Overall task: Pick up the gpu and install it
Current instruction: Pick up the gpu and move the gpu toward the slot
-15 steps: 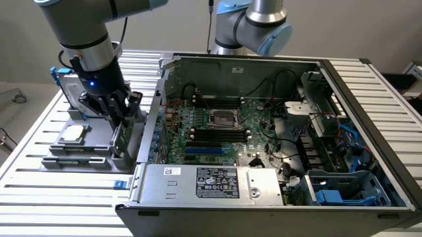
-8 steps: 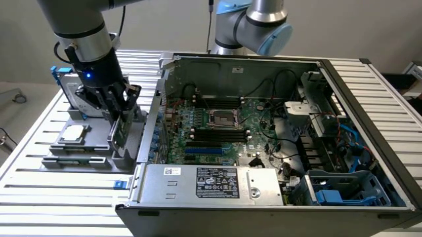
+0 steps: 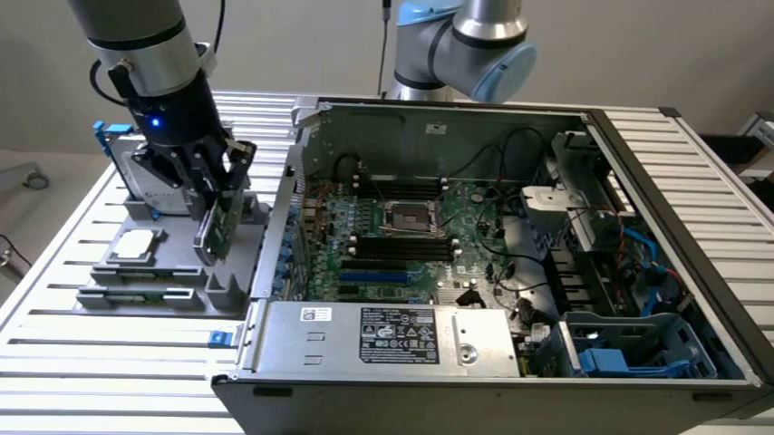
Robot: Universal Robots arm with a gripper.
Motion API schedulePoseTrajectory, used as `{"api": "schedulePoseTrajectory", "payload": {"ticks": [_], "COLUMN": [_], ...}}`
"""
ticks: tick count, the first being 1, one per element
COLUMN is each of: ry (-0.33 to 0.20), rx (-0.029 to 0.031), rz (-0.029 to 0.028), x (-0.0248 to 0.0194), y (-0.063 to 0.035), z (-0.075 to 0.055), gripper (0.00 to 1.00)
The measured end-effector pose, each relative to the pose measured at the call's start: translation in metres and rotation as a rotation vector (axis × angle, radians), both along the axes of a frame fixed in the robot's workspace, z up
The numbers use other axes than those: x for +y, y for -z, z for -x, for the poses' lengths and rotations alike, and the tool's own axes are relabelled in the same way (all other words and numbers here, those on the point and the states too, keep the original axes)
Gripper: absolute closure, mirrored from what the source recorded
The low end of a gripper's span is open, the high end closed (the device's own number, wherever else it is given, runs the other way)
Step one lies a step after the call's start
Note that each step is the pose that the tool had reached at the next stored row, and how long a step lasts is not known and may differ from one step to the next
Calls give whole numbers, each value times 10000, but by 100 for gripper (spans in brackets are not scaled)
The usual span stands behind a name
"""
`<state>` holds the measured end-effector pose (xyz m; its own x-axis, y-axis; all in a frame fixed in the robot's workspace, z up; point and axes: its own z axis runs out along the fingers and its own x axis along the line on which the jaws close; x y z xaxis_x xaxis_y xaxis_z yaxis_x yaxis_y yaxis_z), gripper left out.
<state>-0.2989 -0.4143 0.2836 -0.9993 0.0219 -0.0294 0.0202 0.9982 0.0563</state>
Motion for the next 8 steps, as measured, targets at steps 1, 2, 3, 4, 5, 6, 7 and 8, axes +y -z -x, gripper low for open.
{"api": "schedulePoseTrajectory", "payload": {"ticks": [1, 2, 3, 4, 5, 6, 7, 8], "ry": [-1, -3, -4, -6, -8, -11, -15, -20], "rx": [-1, 0, -1, 0, -1, -1, 0, -1], "rz": [-25, -48, -74, -97, -121, -143, -163, -184], "x": [0, 0, 0, 0, 0, 0, 0, 0], "y": [-24, -50, -77, -102, -128, -154, -181, -210], "z": [0, 0, 0, 0, 0, 0, 0, 0], "gripper": [74, 74, 74, 74, 74, 74, 74, 74]}}
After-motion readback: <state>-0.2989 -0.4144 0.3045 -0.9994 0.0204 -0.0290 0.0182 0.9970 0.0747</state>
